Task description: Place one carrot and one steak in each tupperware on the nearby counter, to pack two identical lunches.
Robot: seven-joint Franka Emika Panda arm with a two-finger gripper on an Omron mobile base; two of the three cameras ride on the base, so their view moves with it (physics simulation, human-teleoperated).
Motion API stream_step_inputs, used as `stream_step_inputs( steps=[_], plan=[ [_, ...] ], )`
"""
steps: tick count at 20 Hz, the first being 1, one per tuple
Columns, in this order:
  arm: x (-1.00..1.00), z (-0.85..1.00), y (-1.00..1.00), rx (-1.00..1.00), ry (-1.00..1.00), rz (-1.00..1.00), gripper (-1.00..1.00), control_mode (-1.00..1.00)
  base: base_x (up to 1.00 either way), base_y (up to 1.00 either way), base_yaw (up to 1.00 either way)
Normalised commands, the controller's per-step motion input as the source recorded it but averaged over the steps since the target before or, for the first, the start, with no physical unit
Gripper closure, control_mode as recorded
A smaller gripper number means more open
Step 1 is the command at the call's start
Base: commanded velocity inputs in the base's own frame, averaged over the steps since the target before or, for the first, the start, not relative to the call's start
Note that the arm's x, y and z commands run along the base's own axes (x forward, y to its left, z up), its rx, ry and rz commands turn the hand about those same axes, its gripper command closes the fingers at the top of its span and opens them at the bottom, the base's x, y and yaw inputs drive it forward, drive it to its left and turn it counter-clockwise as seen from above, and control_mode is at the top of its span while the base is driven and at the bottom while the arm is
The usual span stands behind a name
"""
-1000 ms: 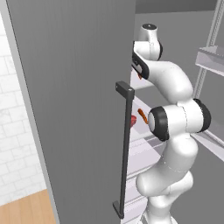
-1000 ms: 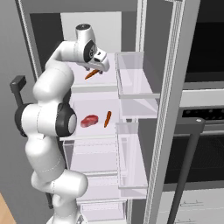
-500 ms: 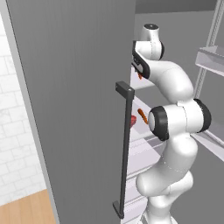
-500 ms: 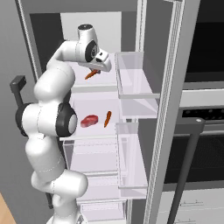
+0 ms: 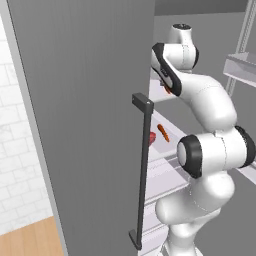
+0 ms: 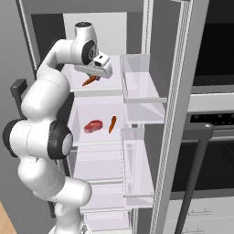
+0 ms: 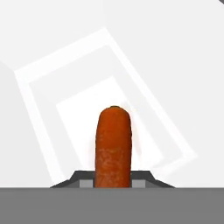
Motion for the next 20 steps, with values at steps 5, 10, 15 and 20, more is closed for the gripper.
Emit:
stream_step_inputs(
  steps=[5,10,15,20],
  plan=[
    [-1.0,-0.19,0.0,0.0,-0.07,0.04,1.0,-1.0,0.0,0.0,0.0],
    [-1.0,-0.25,0.0,-0.01,-0.03,0.05,1.0,-1.0,0.0,0.0,0.0],
    [-1.0,-0.07,0.0,0.0,-0.08,0.01,1.0,-1.0,0.0,0.0,0.0],
    [-1.0,0.0,0.0,0.0,-0.1,0.0,1.0,-1.0,0.0,0.0,0.0]
  ],
)
